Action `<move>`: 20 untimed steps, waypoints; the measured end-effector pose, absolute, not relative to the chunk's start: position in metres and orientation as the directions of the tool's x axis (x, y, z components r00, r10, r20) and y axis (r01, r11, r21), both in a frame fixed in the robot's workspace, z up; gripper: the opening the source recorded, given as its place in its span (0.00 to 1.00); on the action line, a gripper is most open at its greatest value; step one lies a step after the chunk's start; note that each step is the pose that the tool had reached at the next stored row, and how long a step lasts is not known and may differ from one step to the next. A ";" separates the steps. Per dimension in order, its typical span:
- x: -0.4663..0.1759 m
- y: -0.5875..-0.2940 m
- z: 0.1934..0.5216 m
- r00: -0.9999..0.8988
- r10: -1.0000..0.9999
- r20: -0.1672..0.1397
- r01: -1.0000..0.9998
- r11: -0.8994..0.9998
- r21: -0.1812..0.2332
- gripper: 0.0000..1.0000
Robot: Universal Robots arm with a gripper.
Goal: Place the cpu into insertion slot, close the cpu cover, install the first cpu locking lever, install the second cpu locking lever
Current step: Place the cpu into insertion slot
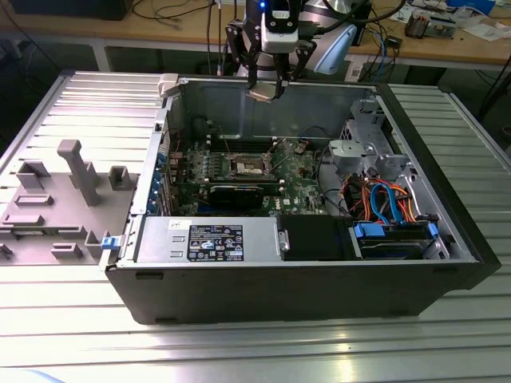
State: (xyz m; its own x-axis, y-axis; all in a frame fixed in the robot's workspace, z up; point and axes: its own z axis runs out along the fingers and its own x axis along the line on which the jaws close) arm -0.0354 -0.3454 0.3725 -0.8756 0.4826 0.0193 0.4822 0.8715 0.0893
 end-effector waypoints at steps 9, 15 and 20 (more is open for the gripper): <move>-0.035 -0.345 0.373 -0.868 0.496 0.019 0.495 0.864 0.089 0.53; -0.035 -0.345 0.373 -0.862 0.506 0.019 0.506 0.858 0.089 0.53; -0.035 -0.345 0.373 -0.856 0.517 0.019 0.517 0.852 0.089 0.53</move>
State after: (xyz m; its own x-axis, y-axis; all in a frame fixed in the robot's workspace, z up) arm -0.0354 -0.3454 0.3725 -0.8557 0.5171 0.0193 0.5167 0.8515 0.0893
